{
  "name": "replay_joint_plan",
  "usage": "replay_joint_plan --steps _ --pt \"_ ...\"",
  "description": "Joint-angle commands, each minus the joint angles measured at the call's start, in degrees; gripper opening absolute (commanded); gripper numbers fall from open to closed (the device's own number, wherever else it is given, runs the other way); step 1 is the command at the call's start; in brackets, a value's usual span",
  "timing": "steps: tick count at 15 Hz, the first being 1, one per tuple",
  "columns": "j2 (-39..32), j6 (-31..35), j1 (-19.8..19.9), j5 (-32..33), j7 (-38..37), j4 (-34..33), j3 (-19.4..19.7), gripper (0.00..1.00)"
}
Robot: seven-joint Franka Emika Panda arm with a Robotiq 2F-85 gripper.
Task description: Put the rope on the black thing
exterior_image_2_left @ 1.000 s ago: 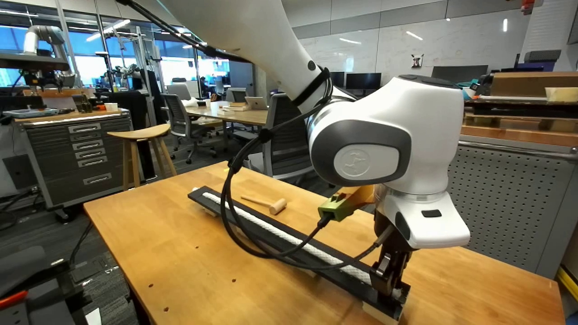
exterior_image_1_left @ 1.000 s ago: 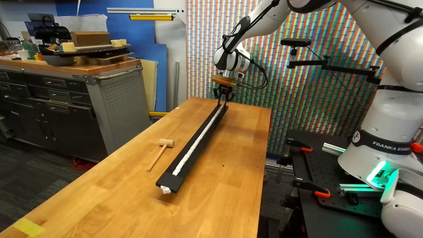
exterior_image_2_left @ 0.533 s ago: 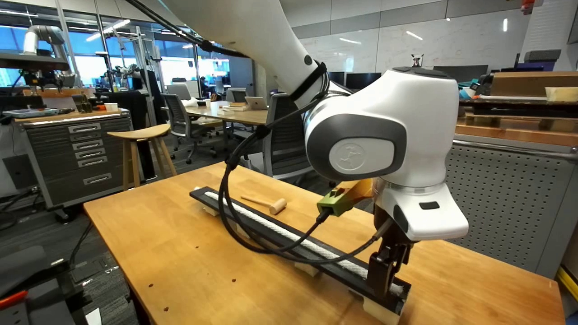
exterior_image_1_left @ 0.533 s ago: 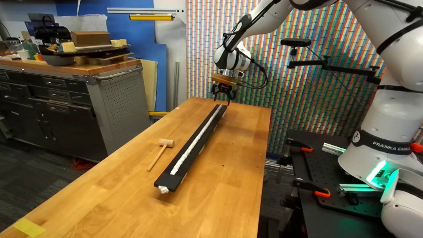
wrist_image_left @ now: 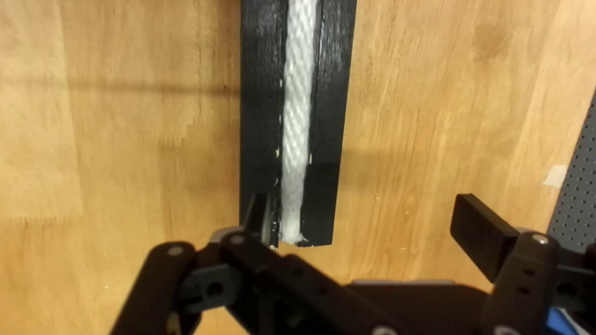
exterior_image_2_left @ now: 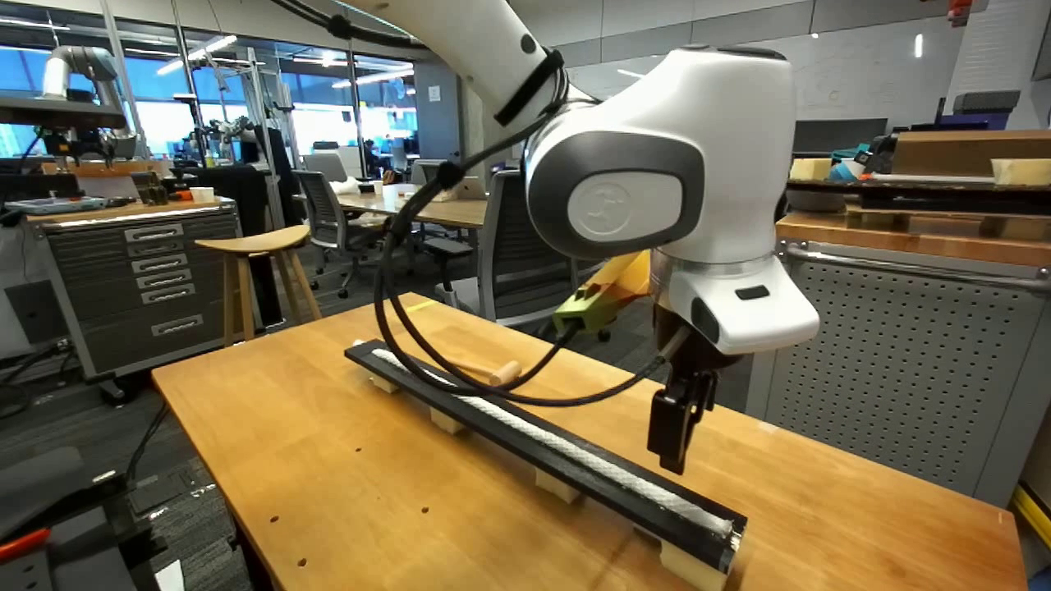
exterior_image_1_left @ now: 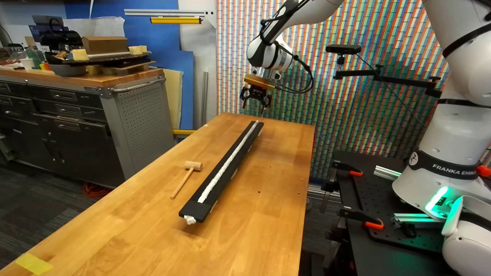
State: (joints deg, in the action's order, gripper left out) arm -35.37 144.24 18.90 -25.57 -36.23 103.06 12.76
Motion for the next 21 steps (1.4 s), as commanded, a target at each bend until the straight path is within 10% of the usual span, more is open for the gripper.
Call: replay_joint_plan --steps 1,12,21 --pt "10.07 -1.61 -3.13 2.95 4.44 9.52 0.29 1.0" --pt "29.88 -0.97 -14.08 22.19 9.62 29.88 -0.57 1.0" --pt "45.2 4.01 -14.99 35.14 7.65 47.76 -6.76 1.0"
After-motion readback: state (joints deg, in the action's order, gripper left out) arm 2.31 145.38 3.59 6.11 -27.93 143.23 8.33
